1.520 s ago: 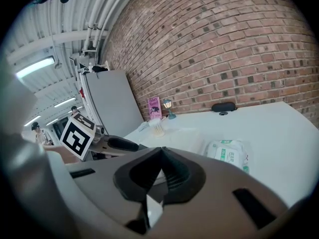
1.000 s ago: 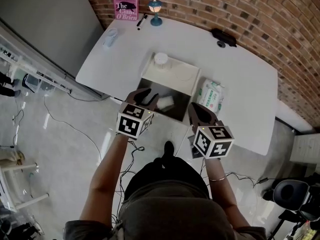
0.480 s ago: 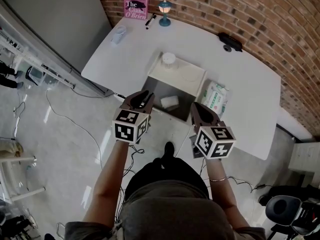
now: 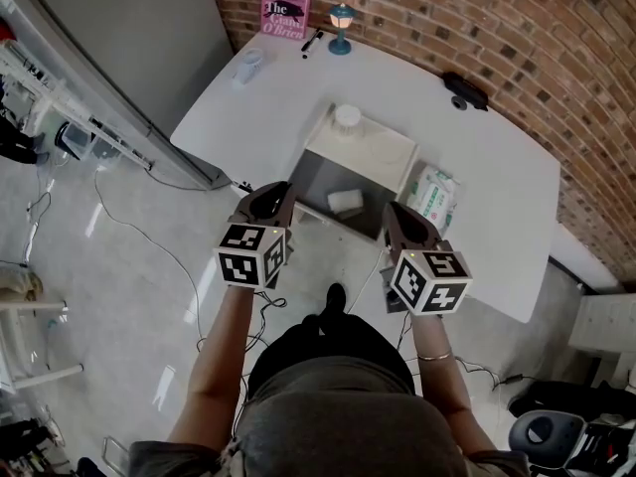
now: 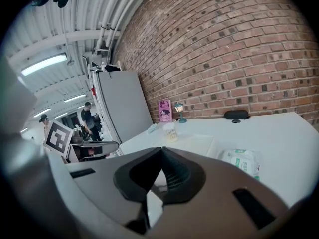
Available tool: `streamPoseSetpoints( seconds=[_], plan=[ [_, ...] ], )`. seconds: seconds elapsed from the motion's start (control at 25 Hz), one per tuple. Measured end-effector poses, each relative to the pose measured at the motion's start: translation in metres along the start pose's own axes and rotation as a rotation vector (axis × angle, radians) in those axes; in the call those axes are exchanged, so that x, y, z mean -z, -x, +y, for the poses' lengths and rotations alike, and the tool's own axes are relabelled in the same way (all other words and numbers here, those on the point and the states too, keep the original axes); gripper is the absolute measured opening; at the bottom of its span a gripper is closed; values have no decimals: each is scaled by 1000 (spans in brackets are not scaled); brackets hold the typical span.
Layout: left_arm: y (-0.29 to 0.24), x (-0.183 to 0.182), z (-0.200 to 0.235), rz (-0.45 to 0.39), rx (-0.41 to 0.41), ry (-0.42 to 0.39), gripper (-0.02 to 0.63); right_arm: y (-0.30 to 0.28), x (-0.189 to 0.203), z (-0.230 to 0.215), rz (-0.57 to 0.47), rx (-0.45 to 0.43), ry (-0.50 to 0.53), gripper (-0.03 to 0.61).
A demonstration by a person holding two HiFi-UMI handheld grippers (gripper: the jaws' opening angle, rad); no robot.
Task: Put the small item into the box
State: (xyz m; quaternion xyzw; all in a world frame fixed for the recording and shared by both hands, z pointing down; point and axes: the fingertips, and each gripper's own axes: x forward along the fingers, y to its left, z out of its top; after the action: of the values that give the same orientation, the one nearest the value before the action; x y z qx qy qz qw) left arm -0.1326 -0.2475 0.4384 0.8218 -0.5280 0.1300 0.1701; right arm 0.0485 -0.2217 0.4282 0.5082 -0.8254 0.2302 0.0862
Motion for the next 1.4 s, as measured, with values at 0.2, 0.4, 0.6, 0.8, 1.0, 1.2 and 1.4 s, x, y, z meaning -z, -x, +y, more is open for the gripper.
streamPoseSetpoints(
  seconds=[0.2,0.4,0.6,0.8,1.0,1.2,1.4],
  plan=[
    [15,-1,14,-25,-37,26,40,0,0,7,-1,-5,12,6],
    [27,2,23,-44,-67,42,38,2,3,13,-1,-3,21,6],
    [39,6,27,-53,-90,79,37,2,4,19,1,-5,31,6],
    [51,10,35,-66,-117,126,37,2,3,24,-3,-4,52,5],
    [60,17,45,-73,-145,152,37,3,4,30,-12,-13,49,5],
    [66,19,48,-79,-159,149,37,6,4,34,-21,-1,68,5],
    [69,22,49,-84,-167,145,37,8,4,35,-22,5,82,5]
  ],
)
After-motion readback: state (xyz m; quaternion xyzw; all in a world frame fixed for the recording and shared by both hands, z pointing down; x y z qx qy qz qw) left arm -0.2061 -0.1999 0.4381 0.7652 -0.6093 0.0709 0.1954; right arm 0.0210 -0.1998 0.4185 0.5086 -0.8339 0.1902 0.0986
